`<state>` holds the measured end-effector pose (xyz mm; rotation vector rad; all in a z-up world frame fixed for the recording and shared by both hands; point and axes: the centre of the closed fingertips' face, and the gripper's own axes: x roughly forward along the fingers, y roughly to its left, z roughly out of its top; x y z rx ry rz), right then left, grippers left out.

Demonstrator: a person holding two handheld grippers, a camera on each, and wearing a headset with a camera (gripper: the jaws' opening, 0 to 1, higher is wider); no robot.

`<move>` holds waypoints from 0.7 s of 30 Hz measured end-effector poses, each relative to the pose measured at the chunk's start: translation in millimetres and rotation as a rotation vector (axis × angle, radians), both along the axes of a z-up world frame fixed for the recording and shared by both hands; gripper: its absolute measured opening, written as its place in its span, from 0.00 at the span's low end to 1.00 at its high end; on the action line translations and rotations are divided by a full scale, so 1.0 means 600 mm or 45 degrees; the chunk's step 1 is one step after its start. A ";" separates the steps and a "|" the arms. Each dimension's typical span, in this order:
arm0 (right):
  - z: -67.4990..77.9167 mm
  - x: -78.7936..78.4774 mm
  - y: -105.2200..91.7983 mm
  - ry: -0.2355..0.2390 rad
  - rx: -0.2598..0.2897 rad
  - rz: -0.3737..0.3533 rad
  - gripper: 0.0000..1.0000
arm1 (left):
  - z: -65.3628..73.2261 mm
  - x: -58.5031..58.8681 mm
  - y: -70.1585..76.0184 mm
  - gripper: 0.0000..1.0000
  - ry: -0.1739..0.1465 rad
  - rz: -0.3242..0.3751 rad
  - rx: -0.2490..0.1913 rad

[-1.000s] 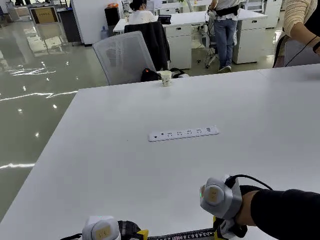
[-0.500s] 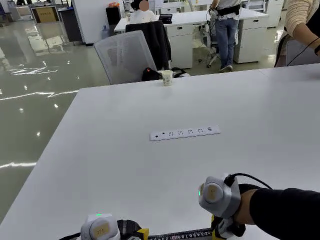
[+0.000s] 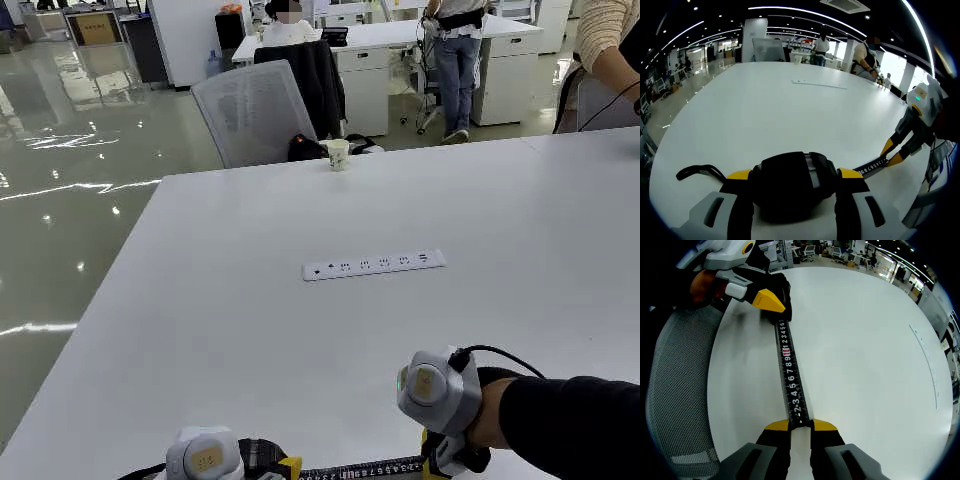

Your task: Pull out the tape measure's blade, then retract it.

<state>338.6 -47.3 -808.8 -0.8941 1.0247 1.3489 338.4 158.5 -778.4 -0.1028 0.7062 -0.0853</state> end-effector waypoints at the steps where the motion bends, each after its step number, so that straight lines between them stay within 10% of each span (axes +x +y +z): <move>1: 0.000 0.000 0.001 0.002 0.000 -0.003 0.11 | 0.000 0.000 0.000 0.61 0.000 0.000 -0.001; 21: 0.001 0.001 0.012 0.009 0.032 0.003 0.11 | 0.001 0.001 0.000 0.61 0.009 -0.006 0.002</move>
